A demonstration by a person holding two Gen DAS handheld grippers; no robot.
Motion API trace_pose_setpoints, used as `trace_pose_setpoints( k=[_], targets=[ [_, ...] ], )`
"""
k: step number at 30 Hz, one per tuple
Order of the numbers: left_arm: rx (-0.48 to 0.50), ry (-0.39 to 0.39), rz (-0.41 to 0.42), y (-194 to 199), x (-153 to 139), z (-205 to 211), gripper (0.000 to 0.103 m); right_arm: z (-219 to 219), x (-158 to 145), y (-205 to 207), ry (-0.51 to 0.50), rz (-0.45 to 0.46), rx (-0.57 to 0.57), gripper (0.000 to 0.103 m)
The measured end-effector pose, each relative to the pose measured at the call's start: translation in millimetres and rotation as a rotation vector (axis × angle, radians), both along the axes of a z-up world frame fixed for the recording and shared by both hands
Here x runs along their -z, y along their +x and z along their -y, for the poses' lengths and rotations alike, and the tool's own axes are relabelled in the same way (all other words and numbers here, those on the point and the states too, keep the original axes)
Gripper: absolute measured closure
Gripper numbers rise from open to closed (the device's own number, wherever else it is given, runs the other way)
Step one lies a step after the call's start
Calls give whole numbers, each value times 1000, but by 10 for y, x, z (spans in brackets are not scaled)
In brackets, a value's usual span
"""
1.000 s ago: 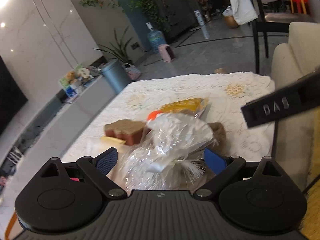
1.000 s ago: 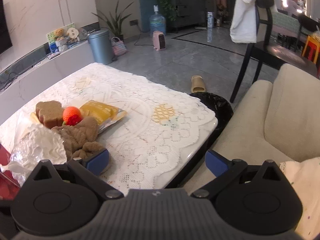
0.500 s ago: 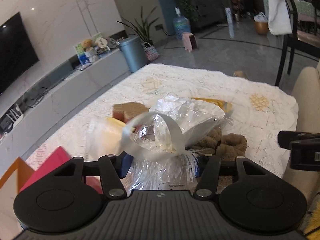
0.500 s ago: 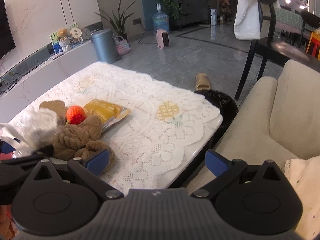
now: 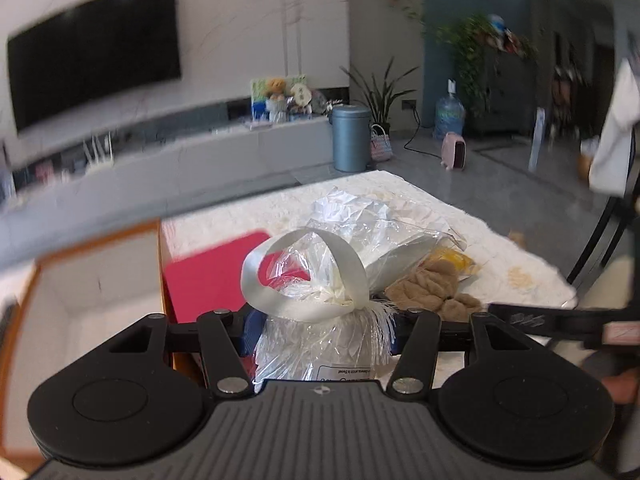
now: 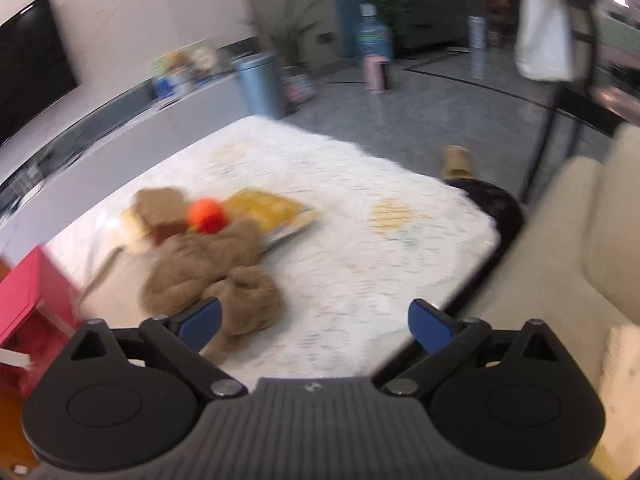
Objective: Organize soft objects
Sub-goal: 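Grasp the brown plush slippers with the right gripper while the left gripper holds the bag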
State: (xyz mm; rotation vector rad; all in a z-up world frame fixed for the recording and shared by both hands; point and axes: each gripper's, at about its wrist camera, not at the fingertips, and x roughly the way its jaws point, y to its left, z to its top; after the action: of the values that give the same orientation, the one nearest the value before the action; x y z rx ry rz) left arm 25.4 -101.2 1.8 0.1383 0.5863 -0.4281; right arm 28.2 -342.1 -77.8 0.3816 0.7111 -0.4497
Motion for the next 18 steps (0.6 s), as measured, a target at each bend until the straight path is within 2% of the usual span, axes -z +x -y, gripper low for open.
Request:
trace_pose_setpoints(
  k=[3,4,8,11,13,15,17,18],
  targets=[
    [-16,-50,-14,-34,-22,-121,39,-181,13,211,-108,-59,-105,8],
    [-3,-53,-7,-64,-30,-148,39,-206,43,302,-114,-91,-142,8],
    [18,-79,-16,-78,-20,-206,39,-187,170,664,-68,-188,-252,11],
    [34,-87,-41,-29,14,-205,39,-131,251,846,-88,-218,-257,11],
    [32,-99,-46,2,28,-235,39,-78,361,928,-63,-242,-263,11],
    [28,-107,-60,56,42,-247,39,-24,493,1008,-31,-280,-251,16],
    [19,-106,-71,92,83,-264,39,3,604,1059,5,-294,-240,29],
    [12,-102,-77,110,101,-258,39,-19,620,1064,-6,-287,-253,31]
  ],
)
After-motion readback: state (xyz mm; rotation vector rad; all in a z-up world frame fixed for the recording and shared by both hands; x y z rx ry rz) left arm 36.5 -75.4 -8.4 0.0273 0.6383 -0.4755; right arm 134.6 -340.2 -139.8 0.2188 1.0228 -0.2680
